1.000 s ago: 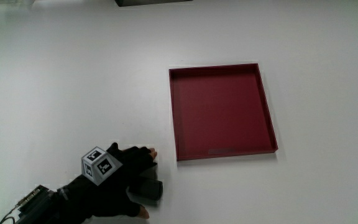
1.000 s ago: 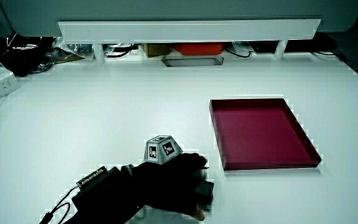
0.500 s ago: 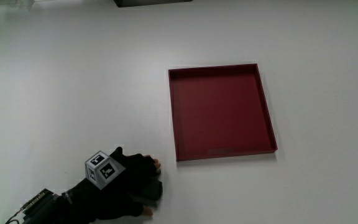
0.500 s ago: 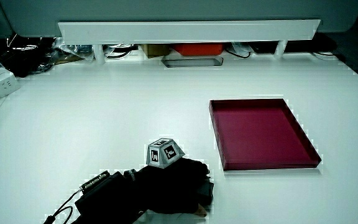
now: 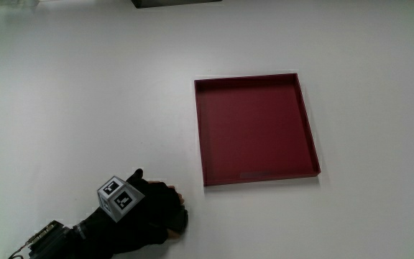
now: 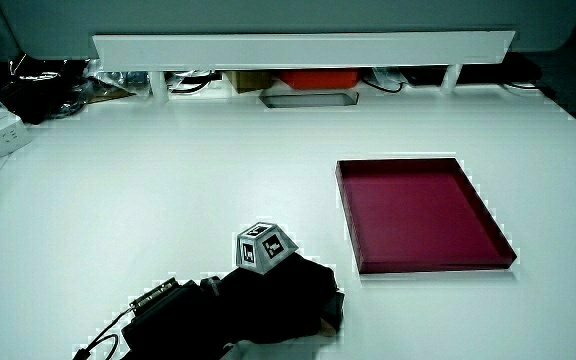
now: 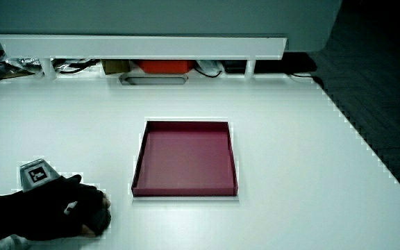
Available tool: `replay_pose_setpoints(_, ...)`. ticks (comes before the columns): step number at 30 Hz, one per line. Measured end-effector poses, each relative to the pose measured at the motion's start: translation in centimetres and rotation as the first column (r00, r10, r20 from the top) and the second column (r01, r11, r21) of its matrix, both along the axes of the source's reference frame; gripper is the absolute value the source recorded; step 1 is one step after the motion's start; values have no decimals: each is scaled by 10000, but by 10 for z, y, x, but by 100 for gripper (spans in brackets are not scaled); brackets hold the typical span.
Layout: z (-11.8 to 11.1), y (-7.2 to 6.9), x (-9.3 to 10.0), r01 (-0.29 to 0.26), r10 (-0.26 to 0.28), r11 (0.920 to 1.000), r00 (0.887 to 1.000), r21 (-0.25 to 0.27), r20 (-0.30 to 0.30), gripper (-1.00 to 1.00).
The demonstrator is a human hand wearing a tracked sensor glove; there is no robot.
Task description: Pick charger from desk
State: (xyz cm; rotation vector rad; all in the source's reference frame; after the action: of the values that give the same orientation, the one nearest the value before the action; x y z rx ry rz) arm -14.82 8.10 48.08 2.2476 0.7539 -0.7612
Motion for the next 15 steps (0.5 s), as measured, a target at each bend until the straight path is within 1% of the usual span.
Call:
replay_pose_setpoints(1, -2, 0, 0, 45, -42, 9999, 9998, -121, 202, 92)
replay_pose_setpoints(3, -2, 0, 0, -49, 48, 10000, 10000, 21, 76, 100)
replay_pose_setpoints(4, -3, 0, 0, 18, -17, 10000, 9999, -64, 125, 100)
replay_pose_setpoints(5, -3, 0, 0, -20, 21, 10000, 9999, -45, 166, 100)
replay_pose_setpoints(6, -3, 1, 0, -16, 17, 10000, 9999, -77, 142, 100)
replay_pose_setpoints(7, 1, 2, -1, 55, -57, 9997, 9999, -242, -89, 100)
replay_pose_setpoints(9, 0, 2, -1, 115, -118, 9996, 9999, -254, -125, 100)
replay_pose_setpoints(10, -3, 1, 1, 40, -41, 10000, 9998, -45, -190, 100)
replay_pose_setpoints(11, -4, 0, 1, 57, -56, 10000, 9997, 20, -234, 100)
replay_pose_setpoints(13, -14, -5, 4, -126, 128, 9996, 9999, 251, -81, 100)
replay_pose_setpoints(14, -13, -6, 4, 0, 3, 9999, 9998, 104, -222, 100)
replay_pose_setpoints(15, -18, -9, 5, -57, 74, 9993, 9988, 357, -481, 100)
